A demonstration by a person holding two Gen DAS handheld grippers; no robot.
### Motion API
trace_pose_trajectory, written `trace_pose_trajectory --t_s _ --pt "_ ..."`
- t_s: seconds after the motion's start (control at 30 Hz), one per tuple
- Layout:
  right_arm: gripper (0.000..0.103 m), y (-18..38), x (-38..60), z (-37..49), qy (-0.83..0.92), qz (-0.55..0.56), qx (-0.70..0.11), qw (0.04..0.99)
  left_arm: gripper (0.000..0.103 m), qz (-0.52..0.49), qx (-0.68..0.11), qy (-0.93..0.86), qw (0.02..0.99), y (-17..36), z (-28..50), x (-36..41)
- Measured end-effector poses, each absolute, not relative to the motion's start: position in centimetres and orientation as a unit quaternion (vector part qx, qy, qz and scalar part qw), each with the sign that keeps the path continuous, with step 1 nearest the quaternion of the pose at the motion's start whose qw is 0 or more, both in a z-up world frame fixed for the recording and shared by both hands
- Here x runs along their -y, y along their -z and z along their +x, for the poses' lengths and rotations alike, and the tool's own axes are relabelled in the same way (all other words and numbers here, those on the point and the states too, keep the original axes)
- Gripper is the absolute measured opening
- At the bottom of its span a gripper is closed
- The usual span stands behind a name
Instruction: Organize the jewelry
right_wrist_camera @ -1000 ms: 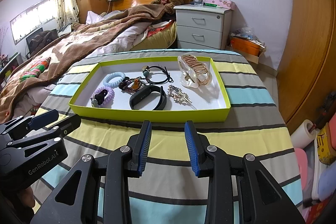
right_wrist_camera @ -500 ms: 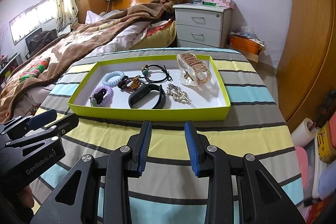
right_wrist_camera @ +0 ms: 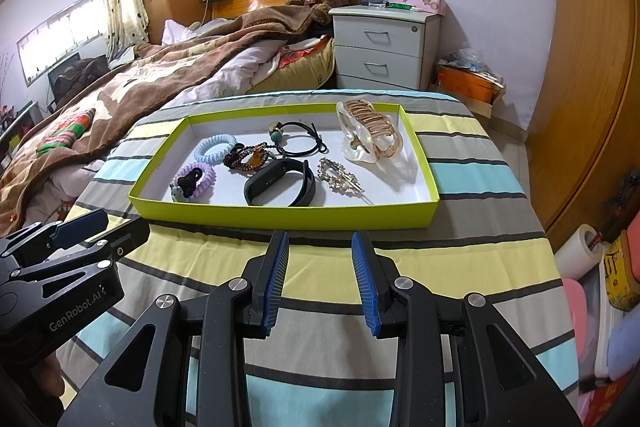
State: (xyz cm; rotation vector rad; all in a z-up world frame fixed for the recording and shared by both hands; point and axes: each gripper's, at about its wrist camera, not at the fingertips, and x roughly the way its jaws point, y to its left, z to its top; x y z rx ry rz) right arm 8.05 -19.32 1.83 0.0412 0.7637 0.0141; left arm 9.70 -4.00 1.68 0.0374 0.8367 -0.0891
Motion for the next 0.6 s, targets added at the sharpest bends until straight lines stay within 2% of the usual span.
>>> trace_pose_trajectory --t_s 0.6 --pt "0.034 -1.58 19.41 8.04 -0.006 0.020 -0.373 0.928 0.053 0.016 -0.410 0.041 0.911 -1.42 9.83 3.86"
